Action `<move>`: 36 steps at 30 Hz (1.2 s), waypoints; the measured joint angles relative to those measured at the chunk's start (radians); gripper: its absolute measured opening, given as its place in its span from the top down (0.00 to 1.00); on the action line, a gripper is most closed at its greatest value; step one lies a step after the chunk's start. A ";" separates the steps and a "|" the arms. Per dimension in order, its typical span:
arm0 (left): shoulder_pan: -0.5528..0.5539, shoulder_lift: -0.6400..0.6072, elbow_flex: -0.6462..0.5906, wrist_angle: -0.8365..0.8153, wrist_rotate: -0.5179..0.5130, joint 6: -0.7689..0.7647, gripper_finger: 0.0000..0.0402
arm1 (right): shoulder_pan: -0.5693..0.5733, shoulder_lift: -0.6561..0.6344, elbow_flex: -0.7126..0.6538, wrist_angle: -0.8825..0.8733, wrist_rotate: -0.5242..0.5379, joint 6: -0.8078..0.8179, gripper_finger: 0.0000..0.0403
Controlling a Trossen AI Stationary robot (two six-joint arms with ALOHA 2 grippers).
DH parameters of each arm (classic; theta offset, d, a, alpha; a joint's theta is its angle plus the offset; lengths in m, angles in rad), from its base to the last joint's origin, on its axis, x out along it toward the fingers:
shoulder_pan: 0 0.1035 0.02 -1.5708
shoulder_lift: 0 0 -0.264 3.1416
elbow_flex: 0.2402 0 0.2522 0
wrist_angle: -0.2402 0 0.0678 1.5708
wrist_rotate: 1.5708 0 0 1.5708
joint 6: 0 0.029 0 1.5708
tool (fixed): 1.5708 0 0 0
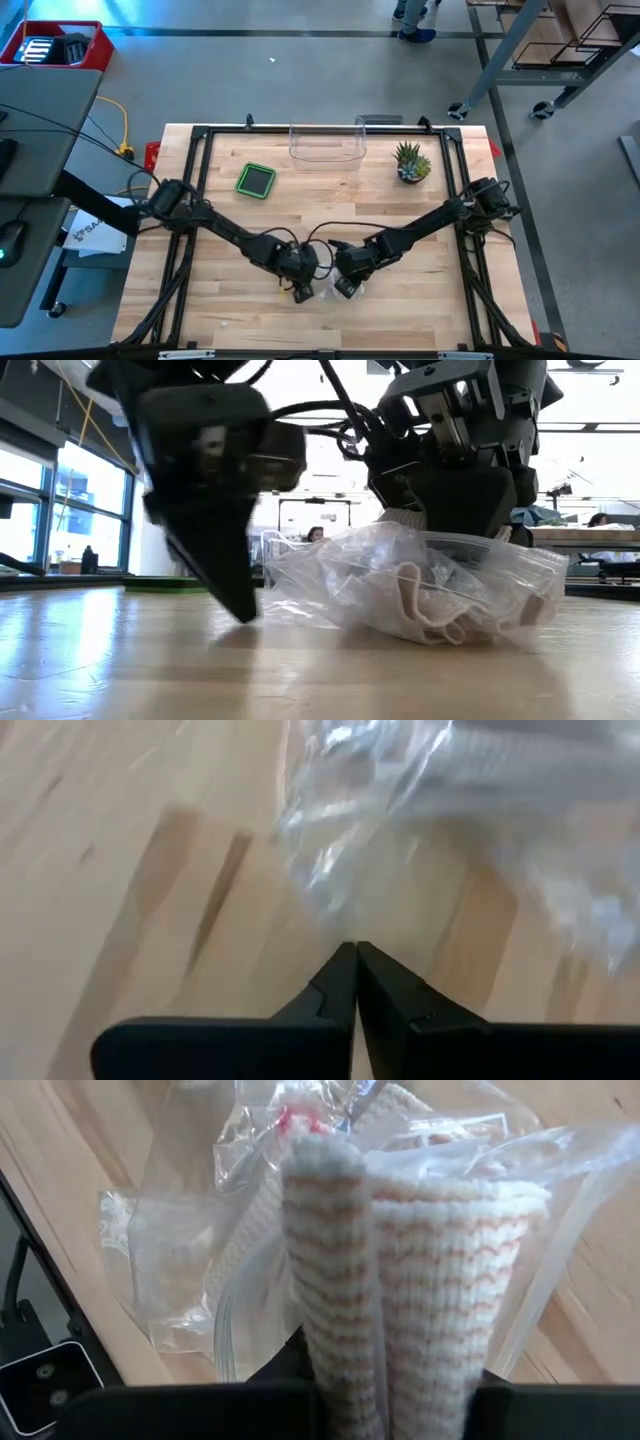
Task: Roll bandage
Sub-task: Put the rolled bandage into the transparent zip bag
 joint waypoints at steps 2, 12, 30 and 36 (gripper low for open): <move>-0.007 -0.030 -0.002 -0.003 0.003 -0.012 0.98 | 0.000 0.000 0.000 -0.002 -0.001 -0.006 0.91; -0.078 -0.039 0.018 0.216 -0.072 0.353 0.72 | 0.001 0.001 -0.001 -0.002 -0.028 -0.022 0.91; -0.063 0.073 0.109 0.362 -0.266 1.010 0.58 | -0.010 0.004 -0.005 0.045 -0.079 0.012 0.91; -0.046 0.101 0.109 0.379 -0.261 1.130 0.67 | -0.009 0.004 -0.006 0.028 -0.089 0.010 0.91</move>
